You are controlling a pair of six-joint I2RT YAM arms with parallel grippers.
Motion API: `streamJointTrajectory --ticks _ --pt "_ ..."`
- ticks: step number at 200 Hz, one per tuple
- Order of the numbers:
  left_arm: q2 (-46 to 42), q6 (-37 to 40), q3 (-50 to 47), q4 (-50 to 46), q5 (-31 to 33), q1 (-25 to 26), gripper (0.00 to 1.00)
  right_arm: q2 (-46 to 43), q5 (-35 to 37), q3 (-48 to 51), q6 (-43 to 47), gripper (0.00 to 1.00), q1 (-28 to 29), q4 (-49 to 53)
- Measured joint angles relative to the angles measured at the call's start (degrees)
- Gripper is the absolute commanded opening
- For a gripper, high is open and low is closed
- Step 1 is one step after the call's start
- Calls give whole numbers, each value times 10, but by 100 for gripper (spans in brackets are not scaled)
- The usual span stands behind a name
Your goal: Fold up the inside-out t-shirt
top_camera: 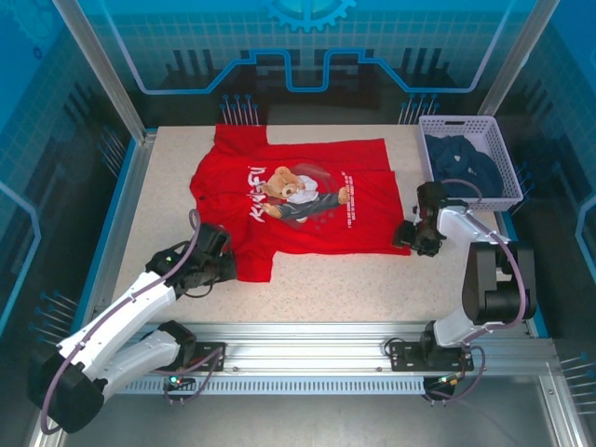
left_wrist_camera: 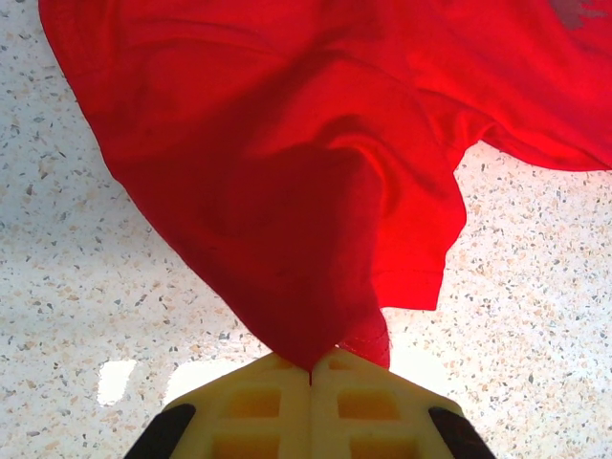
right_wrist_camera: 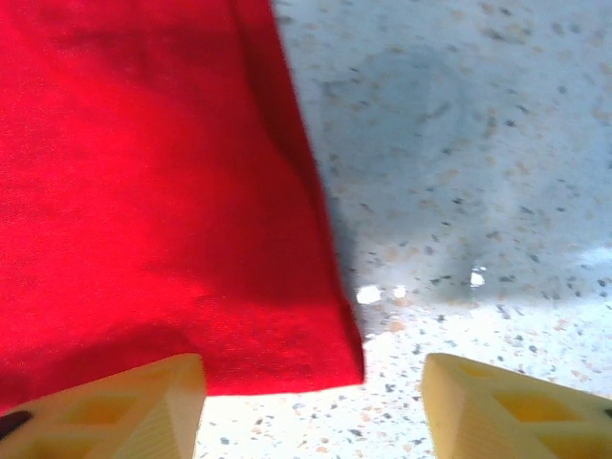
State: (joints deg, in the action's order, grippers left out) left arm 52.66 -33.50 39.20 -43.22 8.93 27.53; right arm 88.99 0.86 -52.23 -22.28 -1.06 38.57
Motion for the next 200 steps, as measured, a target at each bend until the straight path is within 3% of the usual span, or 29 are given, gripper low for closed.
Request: streamJointTrajectory --ticks 31,95,161,200 --pt "0 6 0 2 -2 -4 0 9 -12 8 -5 45 -9 -5" --pt "3 9 0 2 -8 -10 0 48 -38 8 -10 33 -10 -29" --pt "0 9 0 6 -10 -27 0 48 -30 6 -11 1 -12 -38" --pt "-33 11 1 5 -12 -71 0 1 -28 36 -13 0 -7 -65"
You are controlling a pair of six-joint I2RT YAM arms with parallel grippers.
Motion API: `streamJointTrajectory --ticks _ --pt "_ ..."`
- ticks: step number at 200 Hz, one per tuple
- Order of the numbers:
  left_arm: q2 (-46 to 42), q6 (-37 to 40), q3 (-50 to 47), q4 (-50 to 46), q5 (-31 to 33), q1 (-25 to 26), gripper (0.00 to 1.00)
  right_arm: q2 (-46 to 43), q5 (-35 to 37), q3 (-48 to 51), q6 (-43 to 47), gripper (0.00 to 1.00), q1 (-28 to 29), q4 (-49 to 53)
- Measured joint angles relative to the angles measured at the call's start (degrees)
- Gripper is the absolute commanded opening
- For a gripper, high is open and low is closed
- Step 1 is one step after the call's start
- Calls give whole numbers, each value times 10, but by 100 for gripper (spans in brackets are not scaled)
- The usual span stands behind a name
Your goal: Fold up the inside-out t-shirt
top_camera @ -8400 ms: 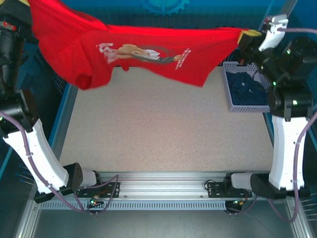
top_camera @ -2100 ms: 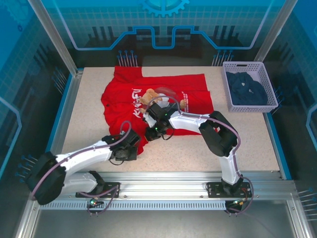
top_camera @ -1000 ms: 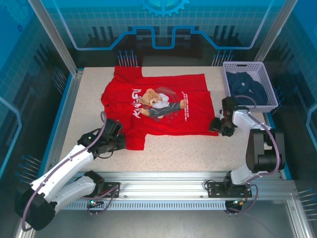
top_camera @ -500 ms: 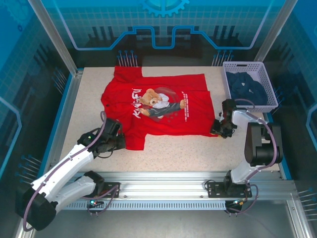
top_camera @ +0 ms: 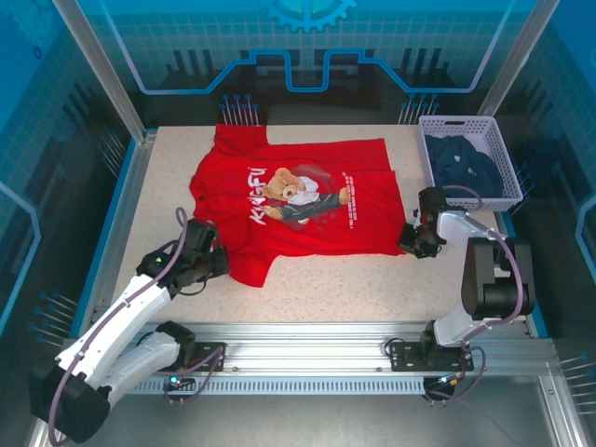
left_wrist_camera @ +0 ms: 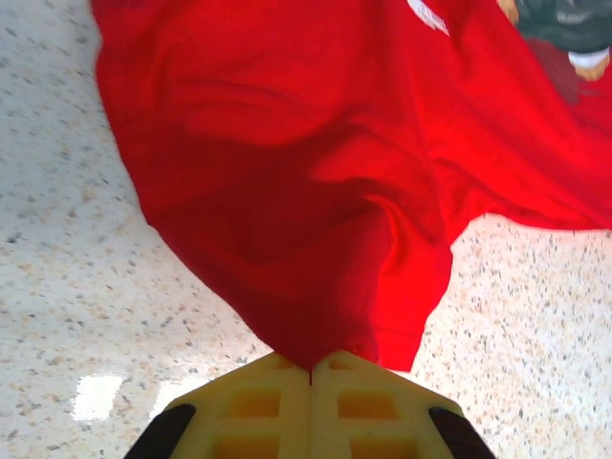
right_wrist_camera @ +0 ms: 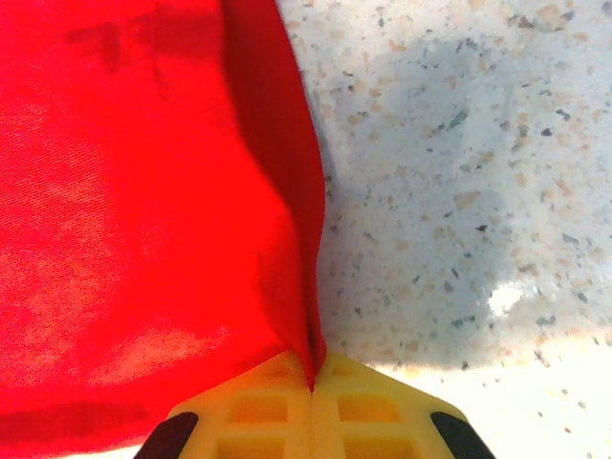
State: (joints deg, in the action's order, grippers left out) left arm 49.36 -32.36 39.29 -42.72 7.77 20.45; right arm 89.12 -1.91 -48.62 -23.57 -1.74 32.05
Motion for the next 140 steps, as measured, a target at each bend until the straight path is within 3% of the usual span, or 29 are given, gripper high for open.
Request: streamJointTrajectory --ticks 37,79,140 --pt "-63 -3 6 14 13 -59 0 -35 -2 2 -1 0 23 -21" --pt "-87 -5 39 61 52 -78 0 -45 11 -48 0 0 28 -7" --pt "-135 85 280 152 72 -78 0 -287 69 -232 31 0 28 25"
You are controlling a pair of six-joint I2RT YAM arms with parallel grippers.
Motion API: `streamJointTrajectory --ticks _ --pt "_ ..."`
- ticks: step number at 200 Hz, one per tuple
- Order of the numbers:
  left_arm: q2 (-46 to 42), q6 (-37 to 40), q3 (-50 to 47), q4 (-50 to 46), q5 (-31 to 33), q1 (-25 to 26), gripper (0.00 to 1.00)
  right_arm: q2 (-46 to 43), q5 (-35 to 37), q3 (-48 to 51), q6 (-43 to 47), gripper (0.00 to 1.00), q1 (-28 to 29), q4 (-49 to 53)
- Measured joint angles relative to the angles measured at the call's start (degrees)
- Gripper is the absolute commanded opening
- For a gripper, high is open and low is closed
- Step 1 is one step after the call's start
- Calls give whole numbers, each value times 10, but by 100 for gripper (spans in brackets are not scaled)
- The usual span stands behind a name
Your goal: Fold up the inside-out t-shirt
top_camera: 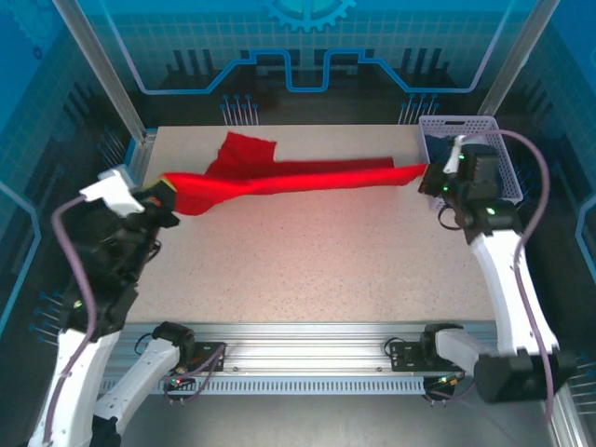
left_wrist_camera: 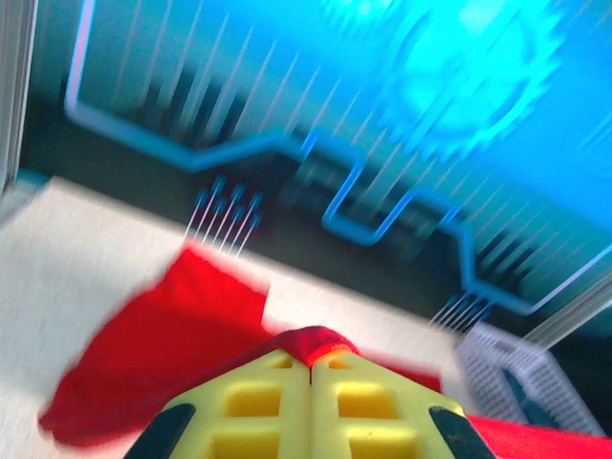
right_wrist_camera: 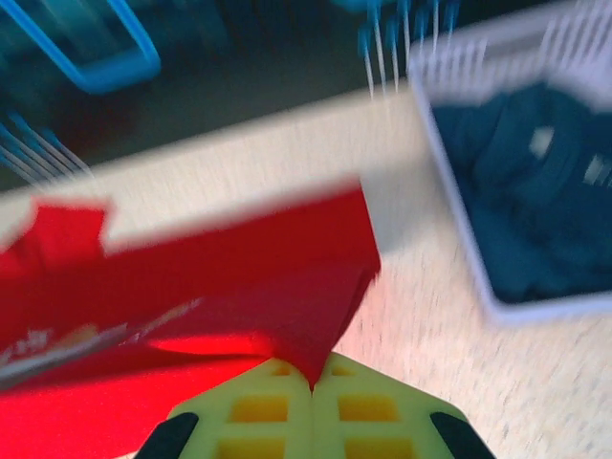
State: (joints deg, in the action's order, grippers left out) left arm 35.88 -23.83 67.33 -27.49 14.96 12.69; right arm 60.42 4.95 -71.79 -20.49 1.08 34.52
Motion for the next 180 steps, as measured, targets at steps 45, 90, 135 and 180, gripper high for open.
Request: streamJointTrajectory --ticks 45,90,135,180 --pt "29 85 251 -18 -17 0 0 -122 37 -182 33 0 0 70" --pt "113 158 475 -42 -23 0 0 -143 40 -326 54 0 0 116" --pt "290 242 596 -33 18 -1 0 -87 39 -362 69 0 0 108" --pt "517 270 540 17 22 -37 0 85 42 -247 71 0 5 -8"
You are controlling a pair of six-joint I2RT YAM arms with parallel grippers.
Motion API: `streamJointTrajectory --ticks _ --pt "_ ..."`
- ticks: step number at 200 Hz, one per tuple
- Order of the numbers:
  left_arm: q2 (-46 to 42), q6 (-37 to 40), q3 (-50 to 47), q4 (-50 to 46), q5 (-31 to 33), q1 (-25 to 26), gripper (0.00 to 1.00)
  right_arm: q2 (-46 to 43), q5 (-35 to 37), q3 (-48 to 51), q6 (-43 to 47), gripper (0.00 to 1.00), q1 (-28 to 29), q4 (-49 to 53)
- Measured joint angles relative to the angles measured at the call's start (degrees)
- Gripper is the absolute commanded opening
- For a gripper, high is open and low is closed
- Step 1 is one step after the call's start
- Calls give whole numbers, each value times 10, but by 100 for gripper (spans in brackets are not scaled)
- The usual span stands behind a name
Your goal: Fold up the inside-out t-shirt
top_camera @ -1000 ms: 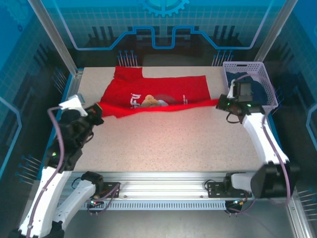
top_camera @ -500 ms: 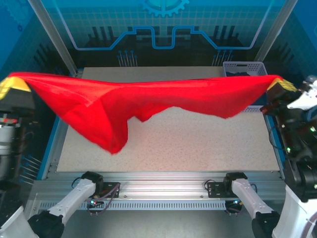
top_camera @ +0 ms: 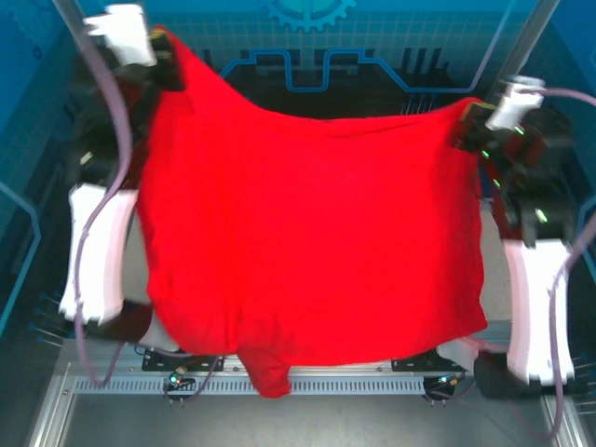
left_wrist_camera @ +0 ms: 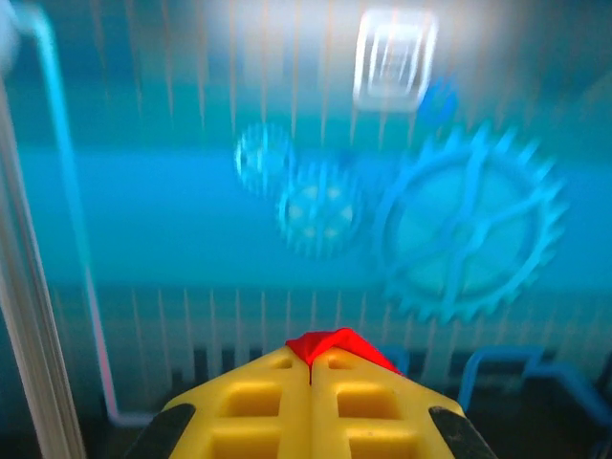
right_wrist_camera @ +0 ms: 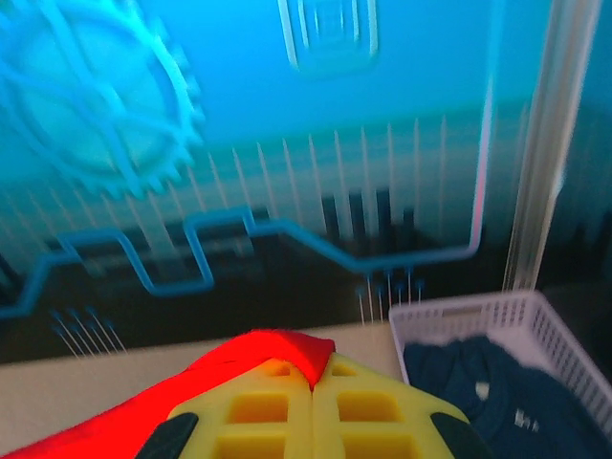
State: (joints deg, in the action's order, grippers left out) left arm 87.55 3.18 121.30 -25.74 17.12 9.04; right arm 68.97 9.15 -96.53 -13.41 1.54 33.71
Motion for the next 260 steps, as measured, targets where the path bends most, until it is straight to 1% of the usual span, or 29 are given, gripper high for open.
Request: streamJointTrajectory --ticks 16,29,33,42,46,53,57,66,72,77,82,89,97,103,109,122,128,144,152,159,172,184,194,207,228,245,260 --pt "98 0 -22 22 -3 -19 0 118 0 16 -2 5 7 -48" --pt "187 -1 -18 36 -5 -33 0 240 1 2 -6 14 12 -80" --pt "213 -2 -9 36 -7 -36 7 279 1 -10 -8 18 13 -83" --pt "295 -4 32 38 -12 -45 30 378 3 -59 -14 28 16 -83" --pt "330 -7 61 33 -16 -48 36 433 5 -98 -11 32 16 -76" --pt "408 -14 129 30 -22 -53 41 516 6 -158 -14 37 17 -73" --pt "448 -17 167 28 -26 -55 46 560 7 -195 -20 39 17 -68" --pt "556 -32 293 12 -38 -60 58 659 7 -292 -17 41 17 -43" --pt "621 -40 367 5 -47 -63 64 719 5 -355 -19 43 17 -25" --pt "661 -44 410 -3 -55 -64 69 755 3 -394 -20 45 17 -14" --pt "688 -57 435 -11 -61 -65 76 789 -2 -428 -18 48 17 2" --pt "705 -69 438 -25 -69 -65 81 812 -7 -450 -16 51 17 24" --pt "706 -84 414 -40 -77 -65 82 820 -16 -452 -16 53 19 48" --pt "692 -98 377 -38 -82 -65 83 820 -24 -452 -12 54 20 69" --pt "659 -113 307 -20 -90 -65 83 813 -30 -444 -9 55 22 78" --pt "571 -146 141 8 -102 -64 84 758 -37 -370 -4 56 31 75" --pt "518 -167 54 23 -111 -64 84 722 -38 -322 -2 56 38 78" --pt "379 -219 -133 60 -125 -63 84 618 -45 -197 -2 56 66 76" --pt "300 -246 -228 96 -135 -61 84 573 -54 -148 -3 56 83 74" --pt "240 -264 -294 120 -142 -59 84 537 -65 -110 -3 55 101 72" --pt "138 -291 -396 162 -151 -49 84 502 -85 -70 -5 51 129 72" --pt "73 -309 -467 189 -155 -35 84 499 -99 -56 -6 48 143 73" --pt "39 -318 -518 208 -156 -22 84 506 -107 -39 -8 44 145 72" --pt "14 -329 -579 220 -159 -6 84 522 -111 -19 -10 43 138 81" --pt "-6 -338 -669 209 -162 7 85 549 -110 3 -10 40 118 97" --pt "-35 -348 -716 187 -167 8 85 560 -109 14 -10 36 101 116" --pt "-72 -355 -735 169 -177 8 86 552 -103 26 -12 33 91 119"
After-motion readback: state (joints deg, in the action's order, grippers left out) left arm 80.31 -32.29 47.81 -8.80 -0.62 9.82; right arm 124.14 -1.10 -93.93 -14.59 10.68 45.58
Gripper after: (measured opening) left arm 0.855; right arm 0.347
